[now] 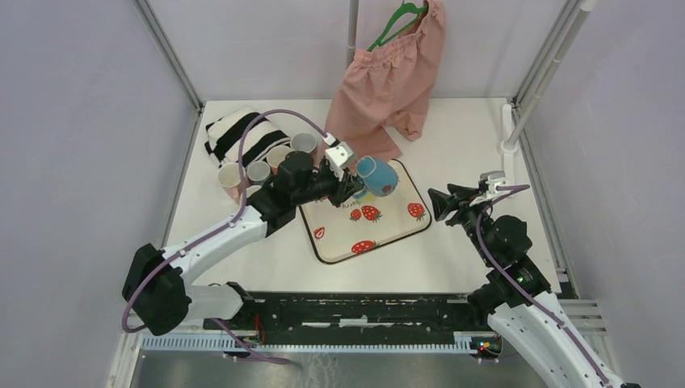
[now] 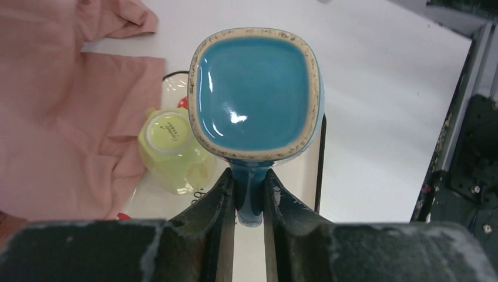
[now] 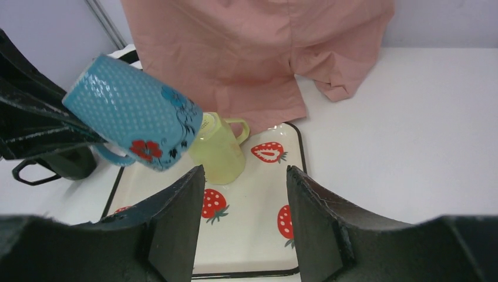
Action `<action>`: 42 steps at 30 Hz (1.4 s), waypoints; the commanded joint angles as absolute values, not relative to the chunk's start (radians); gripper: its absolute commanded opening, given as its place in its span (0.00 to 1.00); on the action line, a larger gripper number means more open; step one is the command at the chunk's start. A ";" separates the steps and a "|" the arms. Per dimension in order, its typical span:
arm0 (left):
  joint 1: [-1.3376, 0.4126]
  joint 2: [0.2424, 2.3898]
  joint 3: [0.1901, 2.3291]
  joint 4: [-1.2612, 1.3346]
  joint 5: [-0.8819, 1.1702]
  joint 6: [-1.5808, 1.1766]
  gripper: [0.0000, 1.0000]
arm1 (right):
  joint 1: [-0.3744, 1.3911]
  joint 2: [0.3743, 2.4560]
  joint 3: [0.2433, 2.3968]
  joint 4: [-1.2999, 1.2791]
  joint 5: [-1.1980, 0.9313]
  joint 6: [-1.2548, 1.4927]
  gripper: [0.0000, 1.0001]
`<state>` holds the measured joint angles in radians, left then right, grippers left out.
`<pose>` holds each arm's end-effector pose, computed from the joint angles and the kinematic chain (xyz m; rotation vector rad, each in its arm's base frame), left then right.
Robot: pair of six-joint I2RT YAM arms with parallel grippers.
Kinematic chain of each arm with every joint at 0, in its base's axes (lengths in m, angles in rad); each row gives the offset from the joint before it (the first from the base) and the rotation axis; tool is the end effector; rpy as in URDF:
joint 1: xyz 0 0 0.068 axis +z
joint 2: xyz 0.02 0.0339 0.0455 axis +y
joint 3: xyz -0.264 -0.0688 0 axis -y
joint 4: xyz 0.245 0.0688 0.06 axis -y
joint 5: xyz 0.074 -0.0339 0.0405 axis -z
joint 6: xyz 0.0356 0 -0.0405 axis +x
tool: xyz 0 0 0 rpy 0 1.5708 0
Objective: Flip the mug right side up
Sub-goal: Turn over the cup on the tray.
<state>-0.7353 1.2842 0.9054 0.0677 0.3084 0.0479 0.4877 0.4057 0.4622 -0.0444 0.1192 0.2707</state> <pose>0.2137 -0.2079 0.2988 0.9368 1.6969 -0.7549 0.1151 0.0562 0.2928 -0.0761 1.5791 0.5038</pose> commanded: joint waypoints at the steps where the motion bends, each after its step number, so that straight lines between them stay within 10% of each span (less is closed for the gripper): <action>1: -0.658 1.187 0.909 0.270 0.359 -0.124 0.02 | 0.485 0.433 0.453 0.066 0.040 0.319 0.59; 17: -0.537 0.938 0.753 0.496 0.376 -0.503 0.02 | 0.503 0.833 0.362 0.838 -0.475 0.650 0.67; 42: -0.539 0.874 0.682 0.815 0.558 -0.675 0.02 | 0.710 1.304 0.632 1.419 -0.491 0.961 0.70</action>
